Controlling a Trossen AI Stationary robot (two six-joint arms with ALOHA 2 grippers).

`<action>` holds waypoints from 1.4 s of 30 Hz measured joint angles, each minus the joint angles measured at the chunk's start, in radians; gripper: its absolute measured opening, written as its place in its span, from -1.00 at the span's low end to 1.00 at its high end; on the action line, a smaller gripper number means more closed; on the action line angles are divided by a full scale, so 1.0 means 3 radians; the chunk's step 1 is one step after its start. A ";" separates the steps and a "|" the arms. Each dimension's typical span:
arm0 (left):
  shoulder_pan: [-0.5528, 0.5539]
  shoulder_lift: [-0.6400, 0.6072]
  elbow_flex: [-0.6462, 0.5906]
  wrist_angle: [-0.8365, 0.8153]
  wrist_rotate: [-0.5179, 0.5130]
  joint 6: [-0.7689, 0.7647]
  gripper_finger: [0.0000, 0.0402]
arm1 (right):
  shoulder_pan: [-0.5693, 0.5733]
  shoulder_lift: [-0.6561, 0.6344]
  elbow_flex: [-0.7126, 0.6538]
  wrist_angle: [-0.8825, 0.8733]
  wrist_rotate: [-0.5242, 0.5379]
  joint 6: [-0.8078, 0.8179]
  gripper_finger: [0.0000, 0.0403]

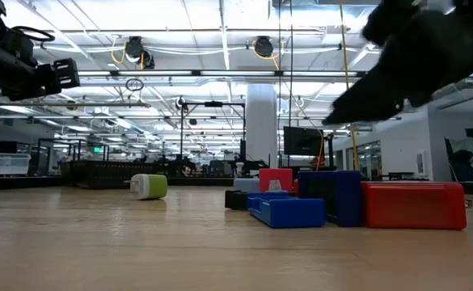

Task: Pick & Place Office items
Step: Put the top red charger adapter into the top black bin

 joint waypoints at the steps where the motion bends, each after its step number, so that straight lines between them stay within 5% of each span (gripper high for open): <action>1: 0.0001 0.0000 0.0000 0.0000 0.0000 0.0000 -0.34 | -0.0041 0.0158 0.0107 -0.0072 0.0006 0.0036 0.52; 8: 0.0001 0.0001 -0.0001 0.0000 0.0000 0.0000 -0.34 | -0.0303 0.0794 0.0532 -0.0529 -0.0050 0.0621 0.54; 15: 0.0001 0.0000 0.0000 0.0000 0.0000 0.0000 -0.34 | -0.0512 0.0830 0.0553 -0.0988 -0.0733 0.1146 0.50; 20: 0.0001 0.0001 0.0000 0.0000 0.0000 0.0000 -0.34 | -0.0579 0.0688 0.0557 -0.1305 -0.1041 0.1156 0.50; 28: 0.0001 -0.0001 0.0000 0.0001 0.0000 0.0000 -0.34 | -0.0542 0.0660 0.0549 -0.1570 -0.1020 0.0425 0.50; 42: 0.0000 0.0001 -0.0001 0.0000 0.0000 0.0000 -0.34 | -0.0538 0.0662 0.0543 -0.1582 -0.0977 0.0315 0.44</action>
